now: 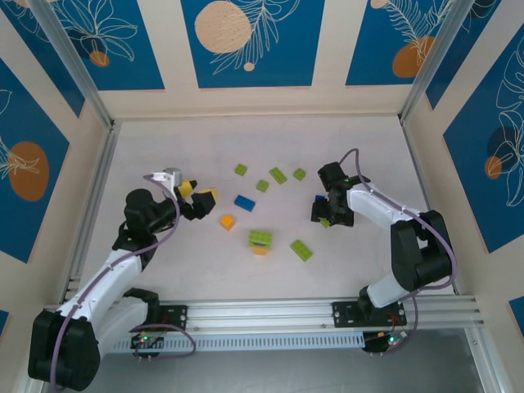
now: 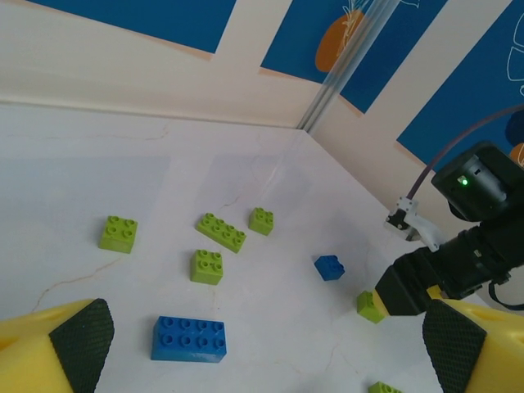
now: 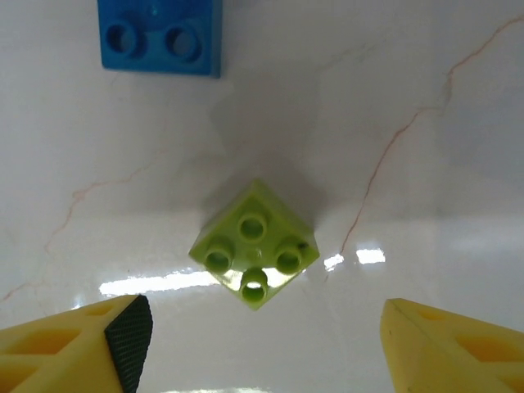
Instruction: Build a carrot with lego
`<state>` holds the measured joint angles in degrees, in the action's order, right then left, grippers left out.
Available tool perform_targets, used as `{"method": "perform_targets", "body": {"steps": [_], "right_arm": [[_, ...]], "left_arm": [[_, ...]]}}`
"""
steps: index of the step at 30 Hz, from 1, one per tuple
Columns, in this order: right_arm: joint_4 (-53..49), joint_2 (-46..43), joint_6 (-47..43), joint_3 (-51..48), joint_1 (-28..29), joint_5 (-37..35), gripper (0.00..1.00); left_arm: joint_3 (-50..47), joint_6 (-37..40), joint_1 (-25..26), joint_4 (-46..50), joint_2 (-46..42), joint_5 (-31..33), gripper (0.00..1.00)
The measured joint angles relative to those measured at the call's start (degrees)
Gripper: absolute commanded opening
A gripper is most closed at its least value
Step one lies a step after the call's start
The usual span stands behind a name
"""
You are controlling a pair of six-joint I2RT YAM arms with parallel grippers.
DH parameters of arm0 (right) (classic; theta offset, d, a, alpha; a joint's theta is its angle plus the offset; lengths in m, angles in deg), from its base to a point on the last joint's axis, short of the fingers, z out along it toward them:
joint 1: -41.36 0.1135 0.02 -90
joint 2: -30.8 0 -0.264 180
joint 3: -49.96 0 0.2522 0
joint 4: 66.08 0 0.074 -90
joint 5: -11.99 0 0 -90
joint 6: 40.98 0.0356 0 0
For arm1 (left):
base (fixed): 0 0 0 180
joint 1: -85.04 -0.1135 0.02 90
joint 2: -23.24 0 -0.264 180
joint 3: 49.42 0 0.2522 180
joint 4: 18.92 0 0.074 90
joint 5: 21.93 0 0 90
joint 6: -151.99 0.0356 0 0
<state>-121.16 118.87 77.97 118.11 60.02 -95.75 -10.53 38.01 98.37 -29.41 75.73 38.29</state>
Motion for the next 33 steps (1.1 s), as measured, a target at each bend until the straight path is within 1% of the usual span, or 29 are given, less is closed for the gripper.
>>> {"method": "perform_targets", "body": {"steps": [5,9,13,16,21,24,27,29,31,33], "right_arm": [[1.2,3.8,-1.8,0.7,0.1,1.9,0.72],[1.5,5.9,-4.3,1.2,-0.4,2.8,0.72],[1.8,6.1,-7.2,1.2,-0.9,3.7,0.70],[2.3,6.1,-8.9,1.2,-0.9,5.5,0.66],[2.7,6.1,-10.2,1.3,-0.8,8.0,0.63],[2.4,6.1,-10.1,1.4,-0.6,9.3,0.64],[1.5,5.2,-9.5,1.4,-0.3,10.2,0.71],[1.1,4.0,-9.3,1.5,-0.2,10.3,0.73],[0.3,3.5,-9.6,2.2,-0.2,10.2,0.74],[-0.3,3.8,-10.4,3.3,-0.2,9.7,0.71]], "left_arm": [[0.2,0.6,0.0,0.9,0.0,0.0,0.99],[0.5,0.8,0.0,1.7,0.1,0.1,1.00],[0.8,1.5,0.1,2.2,0.1,0.2,1.00],[0.9,1.7,0.1,2.4,0.1,0.2,0.99],[0.9,2.0,0.1,2.5,0.1,0.2,0.99],[1.0,2.1,0.1,2.7,0.1,0.2,0.99],[1.1,2.1,0.1,2.7,0.1,0.2,1.00],[1.1,2.1,0.1,2.8,0.1,0.2,0.99],[1.1,2.1,0.1,2.8,0.1,0.2,0.99],[1.1,2.1,0.1,2.9,0.1,0.2,1.00]]}}
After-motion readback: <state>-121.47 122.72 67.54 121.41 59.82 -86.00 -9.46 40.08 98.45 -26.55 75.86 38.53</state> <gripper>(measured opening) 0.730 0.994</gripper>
